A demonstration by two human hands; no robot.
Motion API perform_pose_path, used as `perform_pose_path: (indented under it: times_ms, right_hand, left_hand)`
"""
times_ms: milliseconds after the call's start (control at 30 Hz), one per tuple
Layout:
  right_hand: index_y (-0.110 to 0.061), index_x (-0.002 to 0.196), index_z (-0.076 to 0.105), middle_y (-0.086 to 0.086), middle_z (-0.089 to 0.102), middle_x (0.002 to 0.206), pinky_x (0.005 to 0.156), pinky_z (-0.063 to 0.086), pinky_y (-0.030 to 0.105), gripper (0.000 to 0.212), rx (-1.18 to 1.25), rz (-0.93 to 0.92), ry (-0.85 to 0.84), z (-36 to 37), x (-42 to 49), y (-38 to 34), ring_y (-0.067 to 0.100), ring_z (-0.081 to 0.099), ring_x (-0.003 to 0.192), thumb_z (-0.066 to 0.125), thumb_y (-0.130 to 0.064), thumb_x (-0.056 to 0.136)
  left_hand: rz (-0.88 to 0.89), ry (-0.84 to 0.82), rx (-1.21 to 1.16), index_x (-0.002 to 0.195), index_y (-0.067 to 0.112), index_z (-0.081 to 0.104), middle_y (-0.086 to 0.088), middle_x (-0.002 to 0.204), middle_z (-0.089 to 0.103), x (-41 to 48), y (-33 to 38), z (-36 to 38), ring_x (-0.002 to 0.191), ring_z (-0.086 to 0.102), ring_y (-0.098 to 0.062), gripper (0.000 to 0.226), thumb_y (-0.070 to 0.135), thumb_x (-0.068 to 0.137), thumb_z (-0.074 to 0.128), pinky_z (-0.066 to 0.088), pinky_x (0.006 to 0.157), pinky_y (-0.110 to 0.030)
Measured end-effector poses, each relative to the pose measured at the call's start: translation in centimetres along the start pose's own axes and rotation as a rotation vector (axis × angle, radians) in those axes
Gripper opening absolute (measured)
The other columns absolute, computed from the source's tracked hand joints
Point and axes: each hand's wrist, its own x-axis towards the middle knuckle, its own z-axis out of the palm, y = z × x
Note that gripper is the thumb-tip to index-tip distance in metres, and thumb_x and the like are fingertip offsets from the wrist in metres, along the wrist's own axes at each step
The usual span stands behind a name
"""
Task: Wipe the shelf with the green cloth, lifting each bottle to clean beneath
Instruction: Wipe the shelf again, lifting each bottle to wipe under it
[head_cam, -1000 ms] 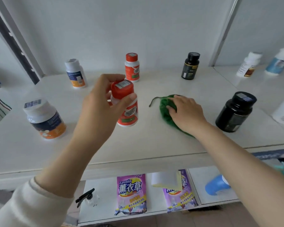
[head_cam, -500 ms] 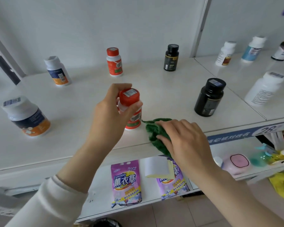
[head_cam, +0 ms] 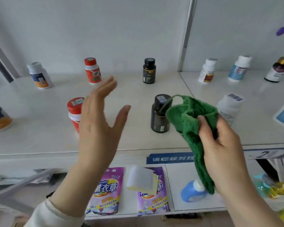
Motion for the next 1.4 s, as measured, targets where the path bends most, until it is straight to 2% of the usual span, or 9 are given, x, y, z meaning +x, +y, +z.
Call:
perform_pose_path:
  times_ms: [200, 367, 567, 733, 867, 1033, 1133, 1267, 1400]
  right_hand:
    - [-0.021, 0.089, 0.055, -0.015, 0.056, 0.071, 0.053, 0.035, 0.020, 0.022, -0.136, 0.061, -0.019, -2.5, 4.9, 2.6, -0.003, 0.053, 0.064, 0.042, -0.039, 0.091]
    - [-0.015, 0.100, 0.054, -0.006, 0.054, 0.073, 0.061, 0.031, 0.027, 0.028, -0.299, -0.011, -0.088, -0.6, 5.8, 4.1, 0.022, 0.054, 0.077, 0.042, -0.038, 0.092]
    - [-0.010, 0.107, 0.050, 0.016, 0.061, 0.102, 0.066, 0.030, 0.033, 0.033, -0.638, -0.049, 0.066, 3.1, 13.7, 5.4, 0.035, 0.054, 0.089, 0.037, -0.038, 0.095]
    - [-0.007, 0.125, 0.047, 0.017, 0.052, 0.125, 0.090, 0.039, 0.037, 0.041, -0.951, -0.056, -0.330, 7.4, 17.2, 7.9, 0.032, 0.047, 0.114, 0.031, -0.032, 0.096]
    - [-0.018, 0.135, 0.041, 0.003, 0.035, 0.147, 0.106, 0.026, 0.032, 0.044, -0.794, -0.311, -0.586, 10.6, 13.1, 6.3, 0.020, 0.031, 0.134, 0.037, -0.035, 0.095]
    - [-0.036, 0.131, 0.044, -0.015, 0.032, 0.148, 0.107, 0.010, 0.019, 0.049, -0.502, -0.539, -0.875, 8.5, 6.2, 4.5, 0.005, 0.023, 0.138, 0.033, -0.048, 0.085]
    - [-0.032, 0.133, 0.043, -0.011, 0.034, 0.147, 0.109, 0.021, 0.026, 0.044, -0.651, -0.490, -0.774, 7.3, 10.8, 6.3, 0.010, 0.030, 0.136, 0.042, -0.044, 0.090]
    - [-0.019, 0.141, 0.029, 0.003, 0.025, 0.152, 0.112, 0.019, 0.037, 0.049, -0.961, -0.113, -0.503, 9.0, 17.3, 7.8, 0.023, 0.023, 0.139, 0.031, -0.039, 0.096]
    - [-0.027, 0.134, 0.040, 0.001, 0.034, 0.147, 0.109, 0.021, 0.032, 0.043, -0.808, -0.386, -0.660, 12.8, 13.0, 6.1, 0.022, 0.029, 0.134, 0.037, -0.038, 0.093]
  left_hand:
    - [-0.332, -0.353, -0.092, 0.128, 0.022, 0.039, 0.008, 0.124, 0.052, 0.4, 3.2, 7.5, 0.117, 0.046, -0.007, 0.061, 0.043, 0.076, 0.063, 0.032, 0.085, -0.007]
    - [-0.434, -0.291, -0.214, 0.102, 0.027, 0.048, 0.021, 0.088, 0.054, 1.0, 2.3, 8.9, 0.083, 0.054, 0.000, 0.032, 0.035, 0.076, 0.066, 0.039, 0.065, 0.003]
    - [-0.448, -0.118, -0.282, 0.096, 0.027, 0.053, 0.020, 0.084, 0.059, 4.7, 0.6, 5.4, 0.073, 0.056, 0.010, 0.022, 0.030, 0.078, 0.065, 0.040, 0.061, 0.000]
    - [-0.393, -0.064, -0.273, 0.090, 0.034, 0.052, 0.021, 0.085, 0.060, 6.5, 0.0, 3.2, 0.075, 0.058, 0.009, 0.016, 0.031, 0.079, 0.064, 0.040, 0.062, 0.000]
    - [-0.364, -0.054, -0.293, 0.083, 0.038, 0.051, 0.023, 0.081, 0.060, 6.9, 0.0, 3.1, 0.071, 0.056, 0.015, 0.016, 0.028, 0.079, 0.064, 0.038, 0.061, 0.001]
    - [-0.377, -0.071, -0.308, 0.089, 0.036, 0.052, 0.021, 0.086, 0.061, 7.6, -0.8, 3.8, 0.075, 0.056, 0.013, 0.016, 0.031, 0.079, 0.064, 0.041, 0.065, -0.002]
    - [-0.401, -0.102, -0.312, 0.087, 0.037, 0.052, 0.020, 0.085, 0.061, 7.5, -1.2, 3.9, 0.073, 0.056, 0.012, 0.016, 0.031, 0.079, 0.064, 0.041, 0.064, -0.002]
    - [-0.381, -0.113, -0.257, 0.085, 0.039, 0.049, 0.023, 0.082, 0.058, 7.5, -1.3, 3.1, 0.071, 0.054, 0.018, 0.016, 0.032, 0.080, 0.062, 0.038, 0.060, 0.002]
    - [-0.339, -0.059, -0.229, 0.081, 0.038, 0.049, 0.026, 0.075, 0.057, 7.8, -1.2, 2.1, 0.067, 0.054, 0.017, 0.016, 0.031, 0.080, 0.063, 0.036, 0.059, 0.002]
